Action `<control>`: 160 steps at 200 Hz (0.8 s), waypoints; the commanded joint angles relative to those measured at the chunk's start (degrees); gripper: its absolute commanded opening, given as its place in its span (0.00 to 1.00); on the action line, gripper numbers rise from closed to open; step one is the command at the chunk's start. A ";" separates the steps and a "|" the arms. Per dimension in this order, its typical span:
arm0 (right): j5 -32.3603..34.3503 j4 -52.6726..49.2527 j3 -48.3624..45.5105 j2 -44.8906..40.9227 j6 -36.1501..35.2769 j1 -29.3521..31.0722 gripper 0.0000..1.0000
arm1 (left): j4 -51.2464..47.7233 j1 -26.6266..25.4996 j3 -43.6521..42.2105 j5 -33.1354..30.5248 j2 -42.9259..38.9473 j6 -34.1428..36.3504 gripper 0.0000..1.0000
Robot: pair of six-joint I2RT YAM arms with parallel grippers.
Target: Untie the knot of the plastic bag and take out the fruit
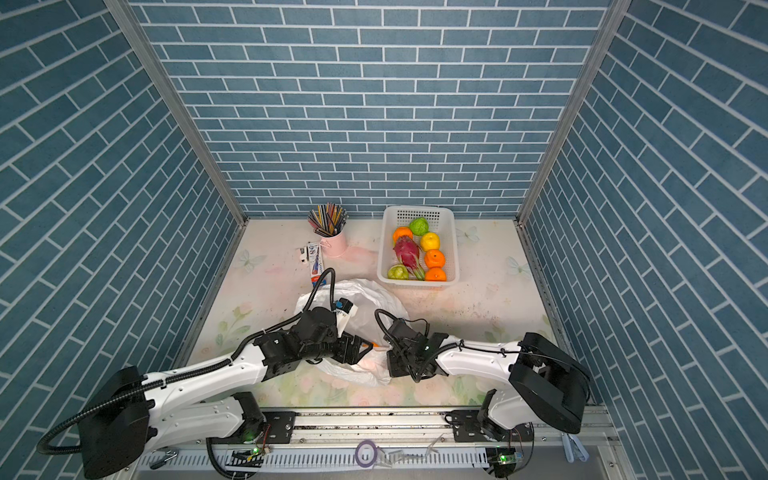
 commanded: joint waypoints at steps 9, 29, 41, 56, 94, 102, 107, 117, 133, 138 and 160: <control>3.90 1.00 -3.54 1.56 -1.00 0.49 0.18 | -1.95 -0.12 5.10 -4.29 2.28 0.73 0.82; 5.30 3.72 -5.55 0.55 -2.04 0.60 0.16 | -3.27 0.02 6.58 -5.20 4.01 1.49 0.75; 6.22 6.02 -7.33 -0.15 -2.70 0.63 0.14 | -4.53 0.64 7.90 -5.40 5.42 1.18 0.65; 7.43 8.70 -9.45 -0.58 -4.17 0.71 0.12 | -5.04 1.23 9.35 -3.39 7.32 1.19 0.57; 11.89 11.64 -11.64 -1.31 -7.96 0.89 0.13 | -6.92 0.86 9.33 2.32 11.41 1.73 0.55; 13.71 11.84 -11.81 -1.68 -7.69 0.89 0.12 | -7.04 0.45 8.14 2.71 10.97 1.23 0.53; 14.74 11.90 -11.93 -1.78 -7.15 0.89 0.12 | -6.67 0.17 7.10 3.04 10.33 0.81 0.53; 17.75 11.66 -11.93 -1.58 -5.49 0.89 0.11 | -5.41 -0.59 4.70 3.60 8.56 -0.14 0.53; 20.68 11.89 -11.46 -0.29 -4.68 0.89 0.11 | -3.40 -1.70 0.81 3.42 5.27 -2.00 0.53; 21.51 11.84 -11.19 0.29 -4.49 0.89 0.11 | -2.55 -2.18 -0.46 3.24 4.32 -2.53 0.53; 23.93 12.46 -9.84 3.21 -4.19 0.89 0.10 | 2.67 -5.09 -5.35 2.62 2.27 -4.24 0.57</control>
